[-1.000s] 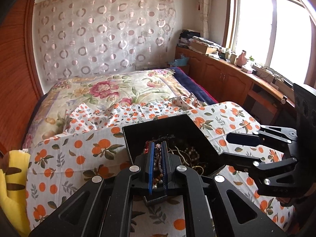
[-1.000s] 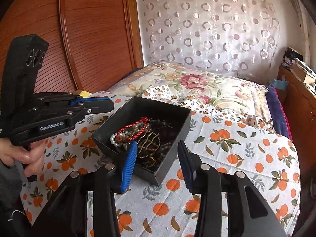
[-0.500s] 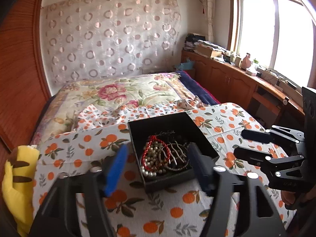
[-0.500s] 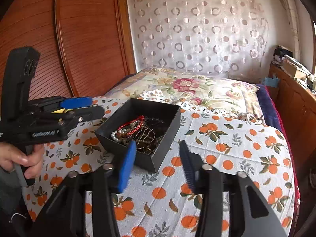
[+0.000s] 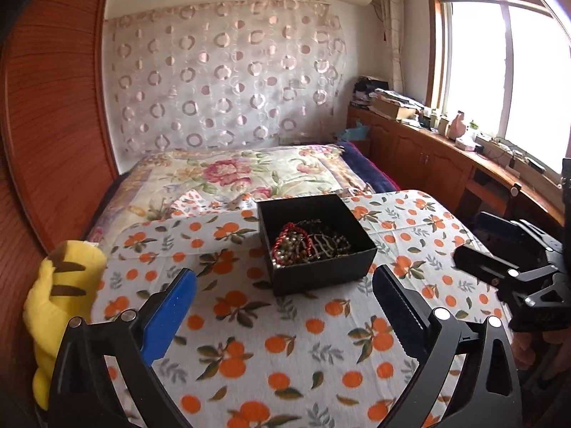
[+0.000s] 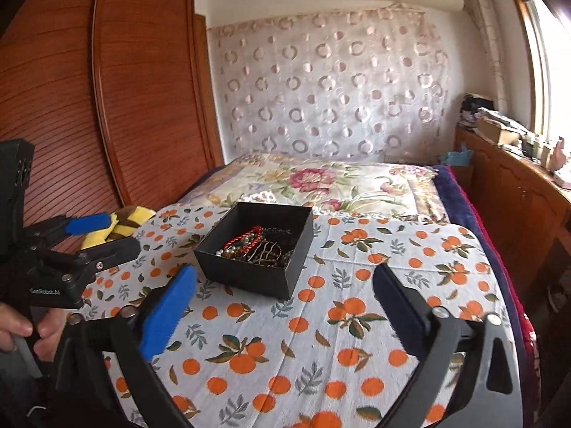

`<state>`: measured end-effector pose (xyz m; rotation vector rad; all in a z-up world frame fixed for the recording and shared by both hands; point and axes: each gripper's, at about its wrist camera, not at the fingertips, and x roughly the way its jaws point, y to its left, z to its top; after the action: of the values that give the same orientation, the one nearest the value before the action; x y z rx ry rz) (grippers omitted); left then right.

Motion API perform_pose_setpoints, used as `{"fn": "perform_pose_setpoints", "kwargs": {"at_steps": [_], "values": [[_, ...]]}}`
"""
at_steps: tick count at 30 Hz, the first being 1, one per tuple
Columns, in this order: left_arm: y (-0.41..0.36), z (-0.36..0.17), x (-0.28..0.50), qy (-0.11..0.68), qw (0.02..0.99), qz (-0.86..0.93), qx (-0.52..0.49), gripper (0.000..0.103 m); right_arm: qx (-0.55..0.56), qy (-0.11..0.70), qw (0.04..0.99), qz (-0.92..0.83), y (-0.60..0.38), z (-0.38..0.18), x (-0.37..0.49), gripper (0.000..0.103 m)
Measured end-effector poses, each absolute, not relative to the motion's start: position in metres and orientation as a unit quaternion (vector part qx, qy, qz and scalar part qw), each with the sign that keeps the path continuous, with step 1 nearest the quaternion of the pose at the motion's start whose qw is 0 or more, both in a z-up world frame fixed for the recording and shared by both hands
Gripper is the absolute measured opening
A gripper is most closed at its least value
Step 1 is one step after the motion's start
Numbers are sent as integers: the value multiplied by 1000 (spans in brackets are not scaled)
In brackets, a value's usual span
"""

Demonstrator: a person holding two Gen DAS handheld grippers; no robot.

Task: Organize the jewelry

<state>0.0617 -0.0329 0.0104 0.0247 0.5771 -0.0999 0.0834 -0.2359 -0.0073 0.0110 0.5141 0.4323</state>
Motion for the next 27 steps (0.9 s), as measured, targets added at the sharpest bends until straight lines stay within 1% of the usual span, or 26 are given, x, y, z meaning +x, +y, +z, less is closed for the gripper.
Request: {"fn": "perform_pose_setpoints", "kwargs": {"at_steps": [9,27], "values": [[-23,11,38,280,960,-21,6,95,3,236,953,189,-234,1,64,100],[-20,10,33,275,961,-14,5,95,4,237,954,181,-232,0,65,100]]}}
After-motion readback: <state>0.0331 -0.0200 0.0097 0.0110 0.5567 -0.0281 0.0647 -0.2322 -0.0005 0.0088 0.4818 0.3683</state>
